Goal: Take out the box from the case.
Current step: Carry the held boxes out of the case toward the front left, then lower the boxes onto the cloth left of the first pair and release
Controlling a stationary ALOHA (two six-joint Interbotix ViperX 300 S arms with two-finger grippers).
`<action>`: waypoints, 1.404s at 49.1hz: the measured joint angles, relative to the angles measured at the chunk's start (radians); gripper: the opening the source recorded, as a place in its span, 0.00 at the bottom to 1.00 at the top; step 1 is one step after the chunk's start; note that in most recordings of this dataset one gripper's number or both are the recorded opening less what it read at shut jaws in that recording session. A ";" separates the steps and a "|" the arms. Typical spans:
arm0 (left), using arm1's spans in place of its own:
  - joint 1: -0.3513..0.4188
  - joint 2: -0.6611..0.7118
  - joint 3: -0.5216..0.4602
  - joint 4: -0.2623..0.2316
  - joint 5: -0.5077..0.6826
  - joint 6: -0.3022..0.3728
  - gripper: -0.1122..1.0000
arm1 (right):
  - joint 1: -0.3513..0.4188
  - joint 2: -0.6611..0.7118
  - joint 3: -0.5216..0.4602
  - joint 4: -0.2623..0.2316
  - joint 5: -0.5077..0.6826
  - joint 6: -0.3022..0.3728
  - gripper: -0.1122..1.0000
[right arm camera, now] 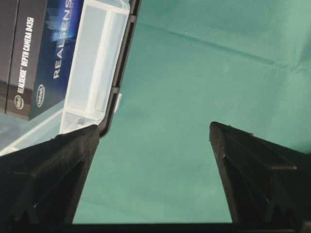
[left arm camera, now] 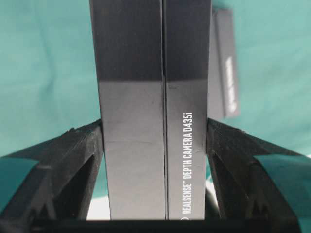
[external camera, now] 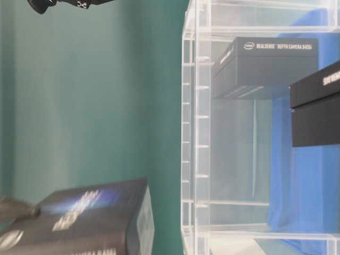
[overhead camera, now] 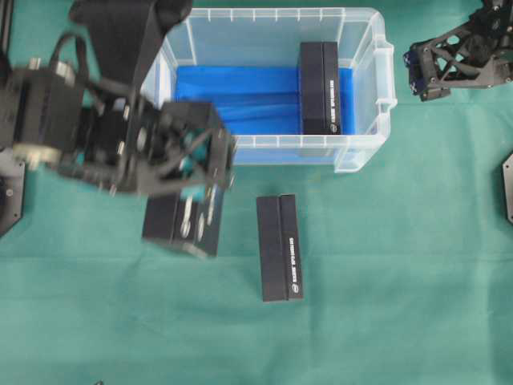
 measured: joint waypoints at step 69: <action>-0.161 0.060 0.506 0.041 -0.403 -0.313 0.65 | 0.002 -0.003 0.000 0.000 0.031 0.000 0.92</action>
